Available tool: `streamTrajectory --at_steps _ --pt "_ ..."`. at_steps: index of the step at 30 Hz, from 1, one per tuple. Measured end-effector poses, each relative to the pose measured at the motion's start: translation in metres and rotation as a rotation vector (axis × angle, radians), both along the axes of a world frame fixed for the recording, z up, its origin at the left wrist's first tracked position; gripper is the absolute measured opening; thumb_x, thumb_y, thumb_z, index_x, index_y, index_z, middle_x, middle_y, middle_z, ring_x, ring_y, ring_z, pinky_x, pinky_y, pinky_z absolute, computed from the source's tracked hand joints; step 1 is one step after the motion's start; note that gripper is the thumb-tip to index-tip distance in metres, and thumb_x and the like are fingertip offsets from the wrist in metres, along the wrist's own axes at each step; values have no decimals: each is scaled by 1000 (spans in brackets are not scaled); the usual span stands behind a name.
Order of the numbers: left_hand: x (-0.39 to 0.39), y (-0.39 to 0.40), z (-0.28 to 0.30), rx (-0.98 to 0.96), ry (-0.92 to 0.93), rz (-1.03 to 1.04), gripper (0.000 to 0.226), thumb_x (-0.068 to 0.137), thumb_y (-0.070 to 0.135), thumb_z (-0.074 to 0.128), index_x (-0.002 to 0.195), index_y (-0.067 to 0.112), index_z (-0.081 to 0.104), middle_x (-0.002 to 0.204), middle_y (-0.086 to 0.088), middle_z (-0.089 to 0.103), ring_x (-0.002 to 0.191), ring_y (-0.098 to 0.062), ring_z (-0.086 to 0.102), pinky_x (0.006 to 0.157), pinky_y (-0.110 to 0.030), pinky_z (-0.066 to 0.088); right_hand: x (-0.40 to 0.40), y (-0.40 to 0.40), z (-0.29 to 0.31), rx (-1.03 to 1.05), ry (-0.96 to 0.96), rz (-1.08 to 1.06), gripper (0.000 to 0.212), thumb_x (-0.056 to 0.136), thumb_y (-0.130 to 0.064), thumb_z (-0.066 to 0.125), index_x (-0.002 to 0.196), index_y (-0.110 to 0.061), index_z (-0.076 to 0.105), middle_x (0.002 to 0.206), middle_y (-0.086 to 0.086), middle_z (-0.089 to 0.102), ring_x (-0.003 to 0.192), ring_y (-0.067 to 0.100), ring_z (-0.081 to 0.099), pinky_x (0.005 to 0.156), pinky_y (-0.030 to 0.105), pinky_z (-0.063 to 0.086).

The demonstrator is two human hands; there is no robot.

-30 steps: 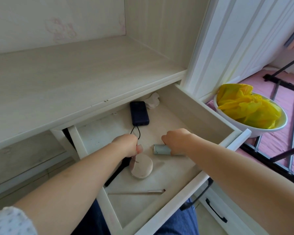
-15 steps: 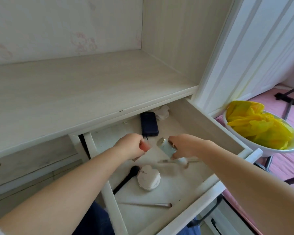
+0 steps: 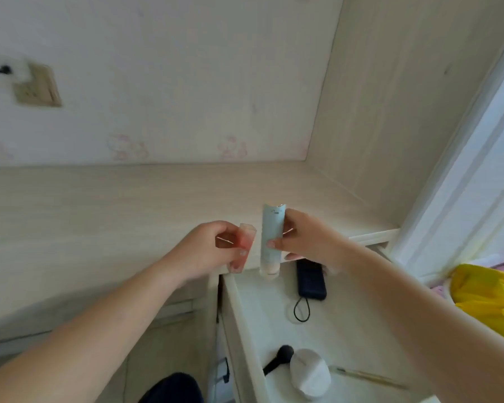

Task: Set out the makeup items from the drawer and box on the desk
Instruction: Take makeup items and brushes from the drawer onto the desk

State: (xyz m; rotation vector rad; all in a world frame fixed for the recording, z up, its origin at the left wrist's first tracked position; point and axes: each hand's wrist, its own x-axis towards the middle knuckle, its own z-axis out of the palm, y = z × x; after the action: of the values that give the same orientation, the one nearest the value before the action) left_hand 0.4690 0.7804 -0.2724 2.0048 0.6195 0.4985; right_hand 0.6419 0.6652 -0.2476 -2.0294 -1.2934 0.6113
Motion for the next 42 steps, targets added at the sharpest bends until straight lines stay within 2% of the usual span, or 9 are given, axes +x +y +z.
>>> streamTrajectory --at_steps 3,9,15,20,25,29,33,39,42 --pt "-35 38 13 19 -25 65 18 77 8 72 93 13 67 79 5 71 77 -10 68 78 -25 50 -31 44 22 102 62 64 37 84 -15 68 117 -13 52 98 -5 59 93 12 60 67 25 59" --pt "-111 130 19 42 -141 311 15 78 4 69 81 18 64 75 -1 71 69 -13 67 77 -31 50 -83 154 32 204 145 120 33 84 -14 68 115 -16 55 112 3 61 104 17 60 79 34 58" --pt "-176 210 2 25 -200 443 14 75 -1 62 66 8 57 60 -13 59 58 -19 54 69 -31 45 -137 264 15 218 201 159 36 82 -14 70 115 -18 55 94 -9 58 94 14 58 80 36 57" --pt "-198 261 -17 55 -159 604 20 76 -1 63 68 18 59 62 0 63 60 -14 60 69 -29 46 -166 329 5 233 179 200 32 84 -20 69 112 -19 54 97 -10 58 96 17 61 82 39 57" --pt "-202 292 -19 59 -154 694 22 76 -2 65 73 20 62 68 2 63 65 -16 62 73 -31 49 -179 367 6 246 185 204 36 85 -22 68 117 -20 53 103 -9 58 96 15 61 84 39 56" --pt "-201 319 -25 51 -145 708 10 64 16 63 67 24 58 68 0 63 65 -16 60 78 -35 50 -183 387 2 234 207 203 36 85 -20 67 119 -19 54 106 -5 58 98 18 60 84 40 56" --pt "-194 333 -28 51 -104 712 11 69 13 64 72 21 59 82 -12 69 70 -17 63 79 -34 49 -185 397 -6 223 250 198 37 86 -20 67 121 -19 55 109 -3 59 98 18 61 85 39 57" --pt "-185 335 -27 66 -123 791 20 79 2 66 92 17 61 86 6 62 72 -6 61 60 -5 41 -184 401 -13 203 269 223 37 85 -17 67 121 -19 56 106 -5 58 102 17 59 86 40 56" --pt "-184 334 -29 57 -133 799 19 78 1 66 89 15 61 86 2 66 74 -12 65 65 -12 45 -182 399 -14 203 269 244 39 86 -16 66 123 -19 55 99 -13 56 99 13 58 84 35 56"
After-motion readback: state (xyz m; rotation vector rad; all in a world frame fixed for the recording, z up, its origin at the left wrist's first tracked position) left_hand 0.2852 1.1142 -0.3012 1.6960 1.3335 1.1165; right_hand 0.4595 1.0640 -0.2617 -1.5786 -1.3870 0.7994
